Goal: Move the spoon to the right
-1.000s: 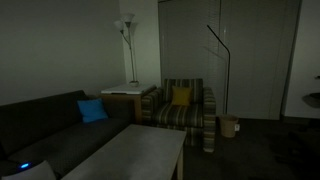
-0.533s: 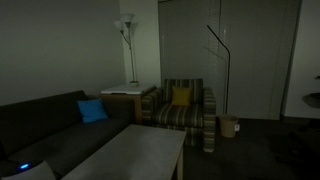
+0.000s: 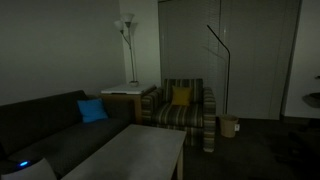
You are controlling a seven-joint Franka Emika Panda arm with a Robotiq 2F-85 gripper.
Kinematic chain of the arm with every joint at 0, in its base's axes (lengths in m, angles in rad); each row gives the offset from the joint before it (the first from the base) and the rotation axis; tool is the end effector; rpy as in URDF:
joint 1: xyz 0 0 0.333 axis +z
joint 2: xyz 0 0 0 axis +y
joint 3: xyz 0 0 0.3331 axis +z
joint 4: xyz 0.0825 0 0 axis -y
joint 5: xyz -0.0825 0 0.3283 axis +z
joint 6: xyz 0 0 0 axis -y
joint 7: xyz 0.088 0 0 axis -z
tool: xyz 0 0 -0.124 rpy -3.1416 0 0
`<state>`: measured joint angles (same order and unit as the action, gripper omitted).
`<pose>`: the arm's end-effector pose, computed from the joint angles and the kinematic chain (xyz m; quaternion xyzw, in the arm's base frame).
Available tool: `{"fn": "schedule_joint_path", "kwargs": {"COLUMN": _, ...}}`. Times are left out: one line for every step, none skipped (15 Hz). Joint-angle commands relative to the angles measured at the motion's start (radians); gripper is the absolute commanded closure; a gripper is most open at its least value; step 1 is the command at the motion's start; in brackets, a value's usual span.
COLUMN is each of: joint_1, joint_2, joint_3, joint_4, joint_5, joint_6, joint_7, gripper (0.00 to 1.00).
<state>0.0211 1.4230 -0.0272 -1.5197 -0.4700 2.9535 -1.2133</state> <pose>0.5696 0.0259 -0.1300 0.6617 0.7475 -0.0308 0.0491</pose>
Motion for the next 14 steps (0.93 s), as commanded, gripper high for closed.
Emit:
{"fn": "schedule_joint_path", "kwargs": {"joint_1": -0.004, "joint_2": 0.021, "joint_3": 0.015, "joint_4": -0.016, "joint_5": 0.021, "joint_6": 0.033, "joint_7": 0.053, "gripper": 0.96}}
{"fn": "schedule_joint_path", "kwargs": {"joint_1": -0.032, "joint_2": 0.024, "joint_3": 0.034, "joint_4": -0.001, "joint_5": 0.035, "joint_6": 0.004, "joint_7": 0.058, "gripper": 0.96}}
{"fn": "schedule_joint_path", "kwargs": {"joint_1": -0.056, "joint_2": 0.029, "joint_3": 0.046, "joint_4": 0.017, "joint_5": 0.044, "joint_6": -0.018, "joint_7": 0.058, "gripper": 0.96}}
{"fn": "schedule_joint_path", "kwargs": {"joint_1": -0.063, "joint_2": 0.031, "joint_3": 0.047, "joint_4": 0.017, "joint_5": 0.056, "joint_6": -0.027, "joint_7": 0.073, "gripper": 0.64}}
{"fn": "schedule_joint_path", "kwargs": {"joint_1": -0.078, "joint_2": 0.033, "joint_3": 0.050, "joint_4": 0.012, "joint_5": 0.065, "joint_6": -0.019, "joint_7": 0.081, "gripper": 0.95}}
{"fn": "schedule_joint_path", "kwargs": {"joint_1": -0.096, "joint_2": 0.037, "joint_3": 0.059, "joint_4": 0.009, "joint_5": 0.072, "joint_6": -0.013, "joint_7": 0.080, "gripper": 0.93}}
{"fn": "schedule_joint_path", "kwargs": {"joint_1": -0.104, "joint_2": 0.037, "joint_3": 0.061, "joint_4": -0.001, "joint_5": 0.077, "joint_6": -0.011, "joint_7": 0.088, "gripper": 0.96}}
{"fn": "schedule_joint_path", "kwargs": {"joint_1": -0.117, "joint_2": 0.038, "joint_3": 0.068, "joint_4": -0.004, "joint_5": 0.081, "joint_6": -0.006, "joint_7": 0.088, "gripper": 0.97}}
{"fn": "schedule_joint_path", "kwargs": {"joint_1": -0.133, "joint_2": 0.037, "joint_3": 0.077, "joint_4": -0.014, "joint_5": 0.081, "joint_6": -0.001, "joint_7": 0.086, "gripper": 0.96}}
{"fn": "schedule_joint_path", "kwargs": {"joint_1": -0.147, "joint_2": 0.034, "joint_3": 0.085, "joint_4": -0.022, "joint_5": 0.084, "joint_6": 0.002, "joint_7": 0.088, "gripper": 0.96}}
{"fn": "schedule_joint_path", "kwargs": {"joint_1": -0.171, "joint_2": 0.033, "joint_3": 0.103, "joint_4": -0.029, "joint_5": 0.089, "joint_6": 0.003, "joint_7": 0.082, "gripper": 0.96}}
{"fn": "schedule_joint_path", "kwargs": {"joint_1": -0.209, "joint_2": 0.036, "joint_3": 0.129, "joint_4": -0.017, "joint_5": 0.094, "joint_6": -0.015, "joint_7": 0.060, "gripper": 0.96}}
{"fn": "schedule_joint_path", "kwargs": {"joint_1": -0.250, "joint_2": 0.033, "joint_3": 0.166, "joint_4": -0.022, "joint_5": 0.106, "joint_6": -0.041, "joint_7": 0.044, "gripper": 0.96}}
{"fn": "schedule_joint_path", "kwargs": {"joint_1": -0.281, "joint_2": 0.033, "joint_3": 0.193, "joint_4": -0.029, "joint_5": 0.115, "joint_6": -0.054, "joint_7": 0.033, "gripper": 0.96}}
